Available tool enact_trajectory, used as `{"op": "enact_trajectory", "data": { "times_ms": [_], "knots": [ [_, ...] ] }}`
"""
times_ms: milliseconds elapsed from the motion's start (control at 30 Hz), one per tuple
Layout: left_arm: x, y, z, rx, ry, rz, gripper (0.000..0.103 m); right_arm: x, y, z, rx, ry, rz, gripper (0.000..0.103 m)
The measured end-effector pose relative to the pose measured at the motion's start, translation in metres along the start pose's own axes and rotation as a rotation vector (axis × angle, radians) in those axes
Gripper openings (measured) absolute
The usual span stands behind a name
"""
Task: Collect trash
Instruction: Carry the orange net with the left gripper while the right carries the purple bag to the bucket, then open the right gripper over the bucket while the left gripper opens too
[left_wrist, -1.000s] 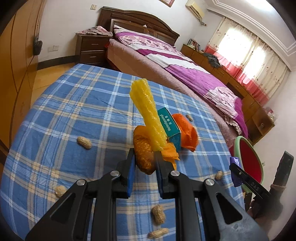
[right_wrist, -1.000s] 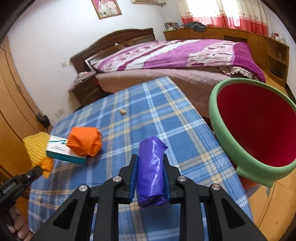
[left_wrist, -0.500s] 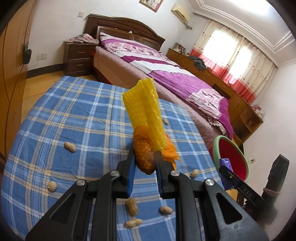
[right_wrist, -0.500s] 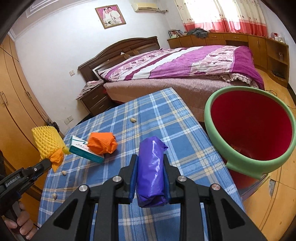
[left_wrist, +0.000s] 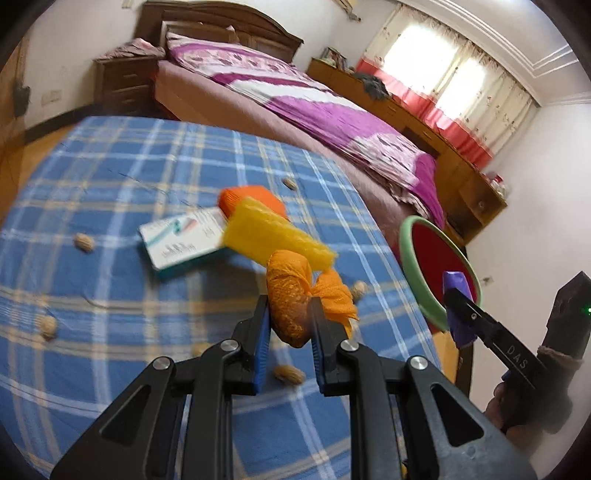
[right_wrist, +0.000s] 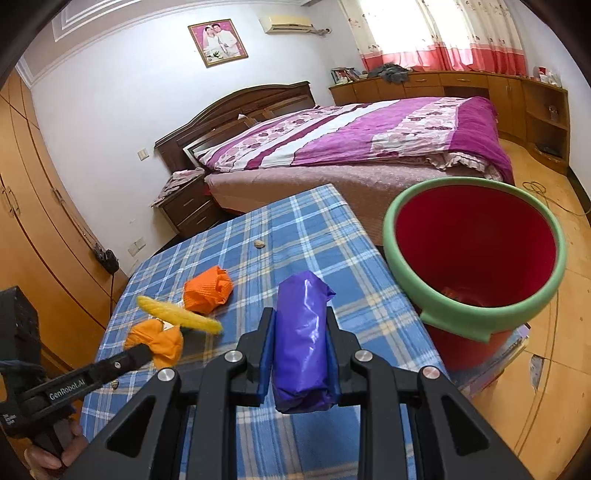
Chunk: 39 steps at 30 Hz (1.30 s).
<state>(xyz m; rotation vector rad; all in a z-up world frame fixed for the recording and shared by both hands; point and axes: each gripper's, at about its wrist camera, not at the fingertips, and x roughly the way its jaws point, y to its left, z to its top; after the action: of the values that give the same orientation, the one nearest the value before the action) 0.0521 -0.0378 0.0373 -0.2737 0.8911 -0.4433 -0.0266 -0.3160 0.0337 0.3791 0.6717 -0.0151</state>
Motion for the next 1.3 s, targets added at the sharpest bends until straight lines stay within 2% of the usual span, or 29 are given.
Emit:
{"op": "enact_trajectory", "data": {
  "times_ms": [667, 1300],
  "knots": [
    [0.023, -0.078, 0.009, 0.167, 0.012, -0.047, 0.020, -0.025, -0.056, 0.003, 0.091, -0.035, -0.079, 0.027],
    [0.115, -0.187, 0.032, 0.346, 0.082, -0.126, 0.020, -0.006, -0.146, 0.043, 0.169, -0.027, -0.185, 0.030]
  ]
}}
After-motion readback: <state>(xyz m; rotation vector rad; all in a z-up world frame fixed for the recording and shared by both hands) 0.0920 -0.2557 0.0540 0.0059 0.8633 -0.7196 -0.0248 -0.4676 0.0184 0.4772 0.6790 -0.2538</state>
